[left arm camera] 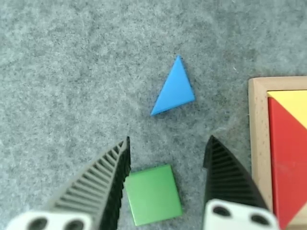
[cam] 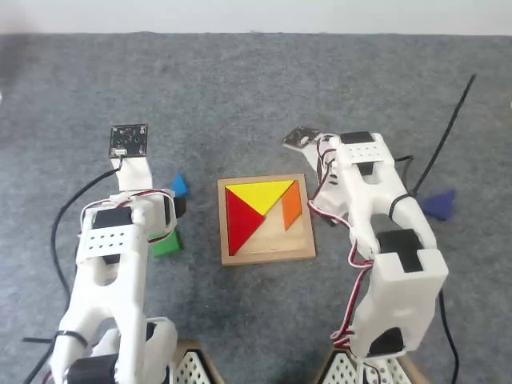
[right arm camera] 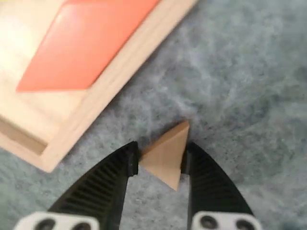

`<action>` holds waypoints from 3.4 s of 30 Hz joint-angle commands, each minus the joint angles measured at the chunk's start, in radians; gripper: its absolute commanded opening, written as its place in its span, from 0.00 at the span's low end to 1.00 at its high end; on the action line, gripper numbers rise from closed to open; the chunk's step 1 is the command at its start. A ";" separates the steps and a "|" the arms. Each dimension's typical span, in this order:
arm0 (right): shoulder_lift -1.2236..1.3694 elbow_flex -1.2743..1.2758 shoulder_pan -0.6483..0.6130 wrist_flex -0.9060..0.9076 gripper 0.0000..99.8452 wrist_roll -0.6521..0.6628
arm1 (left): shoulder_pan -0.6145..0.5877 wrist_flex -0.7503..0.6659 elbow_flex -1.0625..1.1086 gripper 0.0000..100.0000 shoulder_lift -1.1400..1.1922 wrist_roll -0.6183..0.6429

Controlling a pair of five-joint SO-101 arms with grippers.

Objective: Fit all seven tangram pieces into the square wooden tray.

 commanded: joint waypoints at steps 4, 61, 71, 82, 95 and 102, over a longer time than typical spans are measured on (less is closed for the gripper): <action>-0.170 -0.124 -0.053 0.140 0.11 -0.282 | 0.005 -0.018 -0.005 0.25 -0.023 0.015; -0.189 -0.358 0.016 0.372 0.27 -0.597 | 0.008 -0.021 0.002 0.25 -0.023 0.015; -0.679 0.451 0.188 -0.142 0.25 -0.545 | -0.100 0.186 -0.209 0.26 -0.011 -0.020; -0.938 0.904 0.209 -0.254 0.25 -0.543 | -0.087 0.525 -0.424 0.31 0.331 -0.181; -0.947 0.973 0.217 -0.338 0.25 -0.500 | -0.114 0.517 -0.467 0.31 0.509 -0.034; -0.946 0.973 0.220 -0.338 0.25 -0.500 | -0.015 0.411 -0.472 0.31 0.678 -0.005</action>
